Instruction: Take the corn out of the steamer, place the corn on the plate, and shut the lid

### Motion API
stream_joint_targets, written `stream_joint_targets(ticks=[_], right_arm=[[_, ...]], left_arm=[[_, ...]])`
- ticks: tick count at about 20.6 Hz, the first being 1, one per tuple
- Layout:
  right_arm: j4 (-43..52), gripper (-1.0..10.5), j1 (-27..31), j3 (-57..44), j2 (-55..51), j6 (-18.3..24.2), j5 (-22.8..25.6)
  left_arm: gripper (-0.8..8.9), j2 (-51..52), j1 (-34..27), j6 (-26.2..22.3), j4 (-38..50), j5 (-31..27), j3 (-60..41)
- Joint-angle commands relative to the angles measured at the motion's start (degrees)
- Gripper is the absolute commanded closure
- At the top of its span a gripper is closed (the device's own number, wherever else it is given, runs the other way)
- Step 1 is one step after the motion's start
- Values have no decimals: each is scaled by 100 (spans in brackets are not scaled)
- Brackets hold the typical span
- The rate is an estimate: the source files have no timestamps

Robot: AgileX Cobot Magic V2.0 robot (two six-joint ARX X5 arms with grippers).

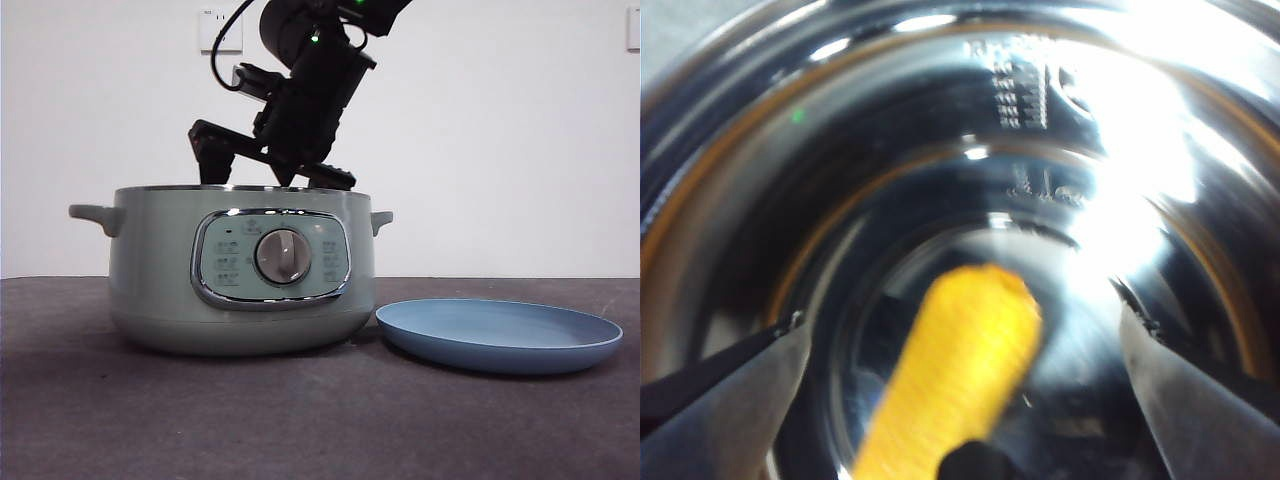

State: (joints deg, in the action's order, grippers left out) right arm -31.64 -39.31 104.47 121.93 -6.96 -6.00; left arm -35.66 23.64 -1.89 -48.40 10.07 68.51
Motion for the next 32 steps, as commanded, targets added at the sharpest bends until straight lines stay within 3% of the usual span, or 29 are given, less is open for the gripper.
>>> stream_joint_targets(ticks=[1, 6, 10, 12, 13, 18, 22, 24, 26, 29, 32], right_arm=[[-28, 382, -24, 0, 219, -52, 24], [-26, 430, -61, 0, 452, -52, 42], [-46, 645, -61, 0, 472, -76, 39], [-55, 897, -61, 0, 472, -74, 2], [-55, 961, -61, 0, 472, -76, -9], [-9, 959, -61, 2, 214, -116, -7], [-127, 959, -37, 4, -1027, -48, 31], [-566, 959, 44, 4, -1816, 179, 498], [-1268, 959, 271, 0, -2400, 404, 774], [-1880, 959, 800, -33, -2820, 514, 785], [-1985, 959, 1307, -540, -3088, 553, 741]], left_arm=[[822, 70, 0, 17, 282, 55, 24], [822, 70, 0, 15, 260, 59, 24], [822, 70, 0, 17, 232, 59, 24], [822, 70, 0, 17, 192, 57, 24], [822, 70, 0, 17, 179, 57, 24], [822, 68, 0, 17, 162, 52, 24], [822, 68, 0, 17, 160, 55, 24], [822, 68, 0, 17, 160, 57, 24], [822, 68, 0, 17, 160, 57, 24], [822, 68, 0, 17, 160, 57, 24], [822, 68, 0, 17, 157, 59, 24]])
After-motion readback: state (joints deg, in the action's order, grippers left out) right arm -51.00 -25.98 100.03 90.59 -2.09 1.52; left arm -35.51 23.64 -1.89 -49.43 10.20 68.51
